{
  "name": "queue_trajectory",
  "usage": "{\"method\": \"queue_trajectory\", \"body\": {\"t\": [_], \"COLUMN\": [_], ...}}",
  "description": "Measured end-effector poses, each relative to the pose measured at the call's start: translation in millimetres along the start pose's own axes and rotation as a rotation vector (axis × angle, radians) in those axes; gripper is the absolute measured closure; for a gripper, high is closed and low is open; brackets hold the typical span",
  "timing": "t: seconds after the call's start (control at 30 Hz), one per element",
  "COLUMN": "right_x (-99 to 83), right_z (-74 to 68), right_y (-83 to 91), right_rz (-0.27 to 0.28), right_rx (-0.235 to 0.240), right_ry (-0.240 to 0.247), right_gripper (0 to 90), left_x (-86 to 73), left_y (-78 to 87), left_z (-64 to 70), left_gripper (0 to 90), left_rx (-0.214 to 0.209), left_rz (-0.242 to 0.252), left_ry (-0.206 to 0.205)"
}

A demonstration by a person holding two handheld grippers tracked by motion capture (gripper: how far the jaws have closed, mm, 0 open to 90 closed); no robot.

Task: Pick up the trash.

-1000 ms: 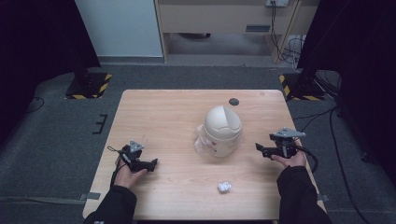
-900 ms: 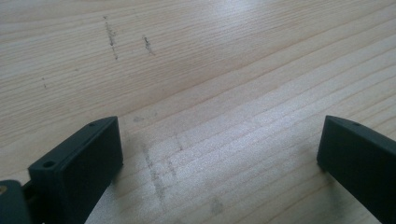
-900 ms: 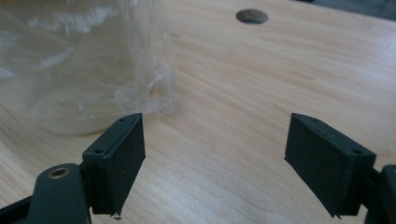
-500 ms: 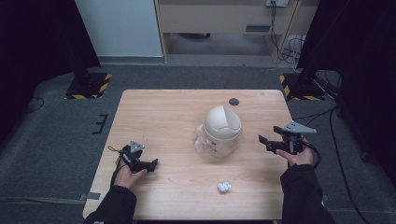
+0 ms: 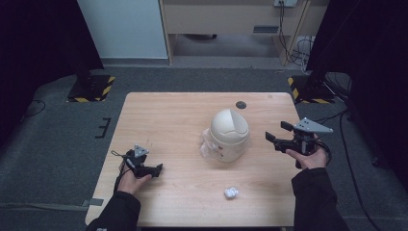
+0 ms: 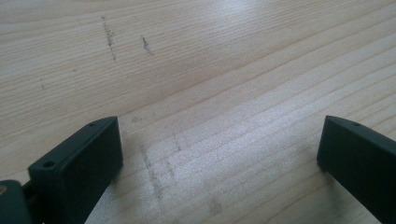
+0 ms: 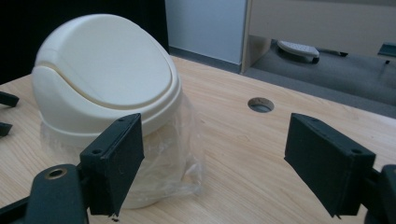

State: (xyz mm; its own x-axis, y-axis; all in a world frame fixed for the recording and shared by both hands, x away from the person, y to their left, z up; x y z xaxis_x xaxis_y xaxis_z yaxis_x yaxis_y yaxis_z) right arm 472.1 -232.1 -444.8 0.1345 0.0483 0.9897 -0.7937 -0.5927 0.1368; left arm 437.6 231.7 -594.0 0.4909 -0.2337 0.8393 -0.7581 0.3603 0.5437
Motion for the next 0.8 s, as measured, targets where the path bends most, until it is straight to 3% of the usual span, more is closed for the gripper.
{"method": "queue_trajectory", "body": {"t": [0.43,0.8], "right_x": [29.5,47.7], "right_z": [-8.7,-22.9], "right_y": [-1.6,-13.4], "right_rz": [0.057,0.088], "right_rx": [0.038,0.117], "right_ry": [0.022,0.055], "right_gripper": [18.5,17.8], "left_x": [0.1,0.1], "left_y": [-0.1,-0.1], "left_z": [0.1,0.1], "left_gripper": [0.0,0.0], "left_rx": [-0.001,-0.001], "left_rz": [0.0,0.0], "left_ry": [0.0,-0.001]}}
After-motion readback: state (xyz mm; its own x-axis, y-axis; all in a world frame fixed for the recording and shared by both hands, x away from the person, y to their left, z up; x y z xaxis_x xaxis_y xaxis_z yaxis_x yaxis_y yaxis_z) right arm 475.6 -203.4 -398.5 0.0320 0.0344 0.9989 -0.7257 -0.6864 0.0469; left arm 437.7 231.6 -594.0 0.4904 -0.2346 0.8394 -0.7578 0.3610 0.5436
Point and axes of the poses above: each handheld gripper's, and its own axes: y roughly backward along the jaws, x roughly out of its top, z roughly to its right, the point moved 8 cm from there along -y, roughly forward along the jaws, and after that the axes turned 13 degrees about z, right-handed, at the moved point
